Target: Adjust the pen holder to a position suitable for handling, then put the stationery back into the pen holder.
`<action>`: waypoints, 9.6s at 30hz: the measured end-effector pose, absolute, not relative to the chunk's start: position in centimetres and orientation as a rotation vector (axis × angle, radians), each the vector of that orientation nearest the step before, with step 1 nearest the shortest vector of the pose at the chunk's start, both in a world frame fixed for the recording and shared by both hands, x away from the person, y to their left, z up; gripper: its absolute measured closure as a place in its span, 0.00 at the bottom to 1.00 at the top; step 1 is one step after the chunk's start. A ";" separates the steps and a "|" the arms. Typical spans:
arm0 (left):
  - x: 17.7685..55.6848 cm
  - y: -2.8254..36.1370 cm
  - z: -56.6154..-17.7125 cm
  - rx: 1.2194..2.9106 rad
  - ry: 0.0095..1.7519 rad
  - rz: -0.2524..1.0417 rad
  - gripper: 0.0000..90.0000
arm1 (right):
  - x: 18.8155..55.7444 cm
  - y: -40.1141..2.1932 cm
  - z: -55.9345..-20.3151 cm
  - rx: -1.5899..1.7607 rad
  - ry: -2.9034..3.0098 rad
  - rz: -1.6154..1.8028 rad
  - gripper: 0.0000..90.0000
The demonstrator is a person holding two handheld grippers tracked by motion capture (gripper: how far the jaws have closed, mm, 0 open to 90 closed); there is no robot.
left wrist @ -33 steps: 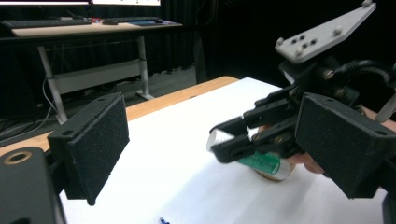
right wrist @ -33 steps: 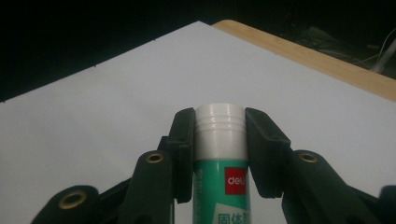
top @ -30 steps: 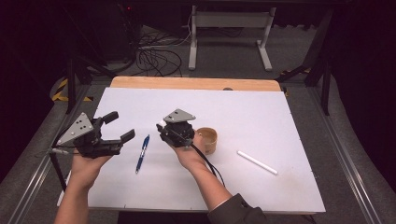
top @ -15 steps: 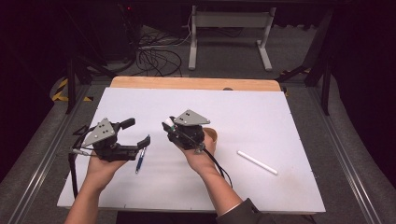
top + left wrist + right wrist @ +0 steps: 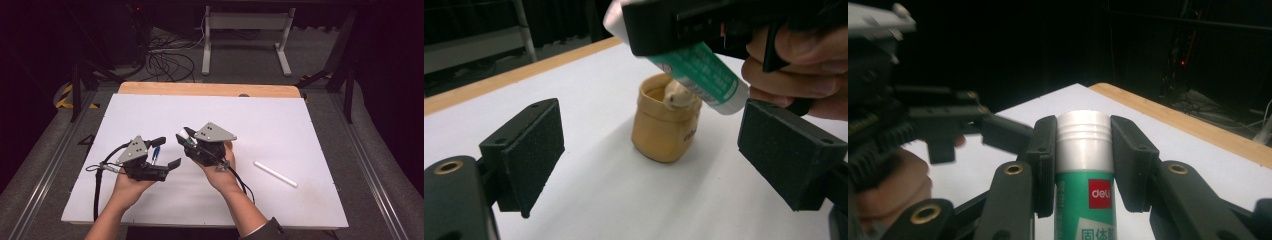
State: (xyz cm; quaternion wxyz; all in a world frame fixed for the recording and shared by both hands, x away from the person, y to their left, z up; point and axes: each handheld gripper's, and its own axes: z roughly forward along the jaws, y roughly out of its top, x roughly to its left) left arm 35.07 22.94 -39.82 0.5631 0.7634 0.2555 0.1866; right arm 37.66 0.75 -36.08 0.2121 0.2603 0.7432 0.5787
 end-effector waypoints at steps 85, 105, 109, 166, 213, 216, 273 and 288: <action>33.9 18.2 -40.6 1.718 0.576 0.311 0.72 | 33.5 -2.5 -36.4 0.620 1.905 1.788 0.73; 35.4 17.1 -39.6 1.814 0.591 0.368 0.73 | 34.3 -4.5 -35.5 0.592 1.929 1.735 0.55; 35.7 16.7 -39.4 1.832 0.591 0.373 0.73 | 34.7 -5.7 -35.4 0.630 1.922 1.725 0.50; 42.6 11.7 -41.5 1.744 0.659 0.384 0.72 | 35.7 -14.0 -35.4 0.765 1.882 1.616 0.34; 43.3 11.5 -40.8 1.853 0.674 0.333 0.69 | 35.9 -14.0 -35.6 0.778 1.912 1.603 0.36; 43.3 11.4 -40.7 1.869 0.658 0.342 0.70 | 35.9 -14.0 -35.6 0.781 1.915 1.603 0.36; 37.2 19.5 -36.9 1.776 0.723 0.517 0.14 | 36.2 -14.9 -35.9 0.801 1.898 1.613 0.20; 35.6 22.4 -37.1 1.776 0.736 0.541 0.12 | 35.6 -16.1 -35.7 0.801 1.879 1.627 0.15</action>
